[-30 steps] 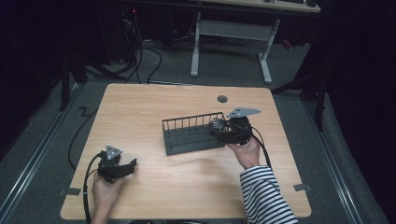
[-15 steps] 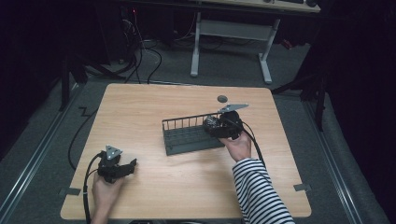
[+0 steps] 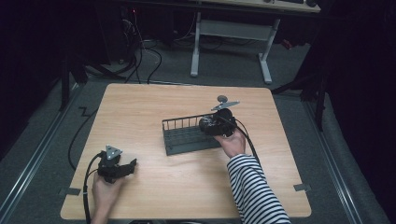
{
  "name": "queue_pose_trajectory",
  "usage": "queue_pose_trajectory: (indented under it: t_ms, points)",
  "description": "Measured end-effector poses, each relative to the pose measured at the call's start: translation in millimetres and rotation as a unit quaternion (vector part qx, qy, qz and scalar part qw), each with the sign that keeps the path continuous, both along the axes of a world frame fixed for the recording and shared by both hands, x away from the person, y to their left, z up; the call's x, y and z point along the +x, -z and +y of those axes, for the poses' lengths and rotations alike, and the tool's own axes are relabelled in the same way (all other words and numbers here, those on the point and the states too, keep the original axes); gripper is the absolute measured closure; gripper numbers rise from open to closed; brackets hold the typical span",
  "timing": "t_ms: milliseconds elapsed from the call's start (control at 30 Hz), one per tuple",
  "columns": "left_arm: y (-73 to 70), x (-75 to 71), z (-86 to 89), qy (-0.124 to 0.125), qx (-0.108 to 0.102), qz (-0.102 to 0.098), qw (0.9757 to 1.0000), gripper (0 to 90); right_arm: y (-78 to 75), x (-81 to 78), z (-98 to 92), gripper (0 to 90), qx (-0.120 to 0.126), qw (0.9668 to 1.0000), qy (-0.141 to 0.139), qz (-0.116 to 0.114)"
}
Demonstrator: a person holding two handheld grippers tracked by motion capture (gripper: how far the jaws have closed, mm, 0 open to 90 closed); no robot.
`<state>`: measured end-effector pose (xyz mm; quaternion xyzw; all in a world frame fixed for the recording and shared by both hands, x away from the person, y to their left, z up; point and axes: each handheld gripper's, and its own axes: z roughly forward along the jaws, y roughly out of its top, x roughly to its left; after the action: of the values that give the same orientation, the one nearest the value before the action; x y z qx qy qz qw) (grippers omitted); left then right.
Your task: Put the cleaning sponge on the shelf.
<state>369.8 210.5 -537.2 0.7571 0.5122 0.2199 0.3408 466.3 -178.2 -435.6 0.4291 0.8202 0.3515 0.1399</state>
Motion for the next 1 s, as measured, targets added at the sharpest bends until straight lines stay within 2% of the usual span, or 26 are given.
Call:
queue_pose_trajectory:
  t_ms: [433,700,1000]
  points:
    - [0.0,0.2,-0.2,0.001,0.0,0.001,1.0,25.7,11.3,7.0,8.2,36.2,-0.025,0.9995,0.002,0.018]
    - [0.0,0.3,-0.3,0.001,0.001,0.001,1.0,25.6,9.6,6.1,4.6,31.2,-0.014,0.9997,0.002,0.019]
    - [0.1,0.3,-0.5,0.001,0.001,0.0,1.0,25.5,-3.1,-7.7,-7.9,29.5,0.015,0.9998,0.002,-0.011]
